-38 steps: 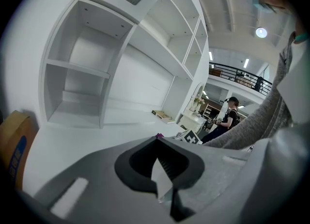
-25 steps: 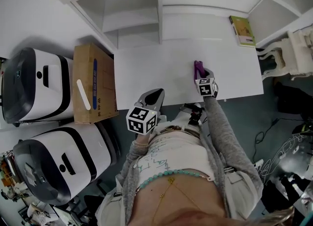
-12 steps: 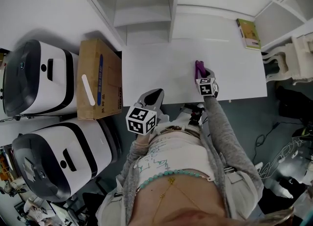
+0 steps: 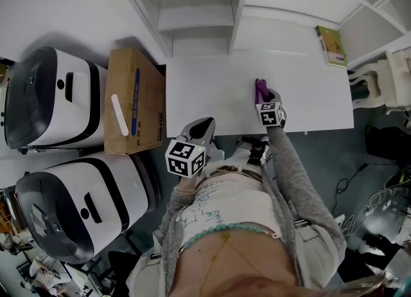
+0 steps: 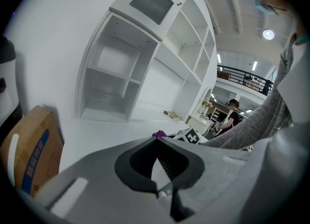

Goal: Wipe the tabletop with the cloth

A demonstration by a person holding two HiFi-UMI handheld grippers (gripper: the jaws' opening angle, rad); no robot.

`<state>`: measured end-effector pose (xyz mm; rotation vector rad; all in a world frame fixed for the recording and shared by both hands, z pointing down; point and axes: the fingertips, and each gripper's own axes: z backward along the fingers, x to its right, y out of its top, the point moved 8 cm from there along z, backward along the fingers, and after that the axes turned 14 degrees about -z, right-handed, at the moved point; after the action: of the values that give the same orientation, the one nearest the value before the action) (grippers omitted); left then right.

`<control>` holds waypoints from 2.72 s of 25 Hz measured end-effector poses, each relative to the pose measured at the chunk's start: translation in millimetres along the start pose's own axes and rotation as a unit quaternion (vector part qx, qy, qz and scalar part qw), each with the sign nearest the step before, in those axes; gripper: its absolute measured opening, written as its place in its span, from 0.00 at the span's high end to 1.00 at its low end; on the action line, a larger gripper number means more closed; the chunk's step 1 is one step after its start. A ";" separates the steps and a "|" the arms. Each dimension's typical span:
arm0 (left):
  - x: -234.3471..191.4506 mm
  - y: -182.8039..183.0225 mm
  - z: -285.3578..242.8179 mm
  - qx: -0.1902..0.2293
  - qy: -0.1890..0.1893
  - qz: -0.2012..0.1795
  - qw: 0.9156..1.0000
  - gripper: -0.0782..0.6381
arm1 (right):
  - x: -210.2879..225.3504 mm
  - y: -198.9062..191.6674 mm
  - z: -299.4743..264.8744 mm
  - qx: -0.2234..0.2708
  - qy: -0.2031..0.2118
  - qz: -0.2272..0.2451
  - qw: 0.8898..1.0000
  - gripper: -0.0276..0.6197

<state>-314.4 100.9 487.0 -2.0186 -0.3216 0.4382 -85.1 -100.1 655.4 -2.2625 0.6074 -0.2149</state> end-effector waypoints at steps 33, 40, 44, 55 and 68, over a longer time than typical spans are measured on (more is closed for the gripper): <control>-15.5 -22.8 42.4 -0.002 0.037 0.022 0.999 0.89 | -100.5 20.6 -15.2 -0.011 0.113 0.073 0.991 0.84; -19.7 -29.1 54.7 -0.001 0.054 0.032 0.998 0.89 | -121.2 23.7 -16.4 -0.009 0.130 0.087 0.988 0.84; -21.4 -32.8 60.8 0.000 0.060 0.037 0.998 0.89 | -131.6 24.8 -17.2 -0.010 0.137 0.095 0.986 0.84; -25.1 -39.5 74.2 0.000 0.078 0.047 0.996 0.89 | -160.3 30.6 -20.7 -0.010 0.165 0.118 0.979 0.84; -29.8 -50.1 96.4 0.004 0.113 0.067 0.991 0.89 | -192.5 35.2 -24.6 -0.009 0.192 0.144 0.971 0.84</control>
<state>-385.3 188.1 494.9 -2.0648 -0.0442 0.2883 -273.9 -42.7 653.4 -2.1291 1.1334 -0.5106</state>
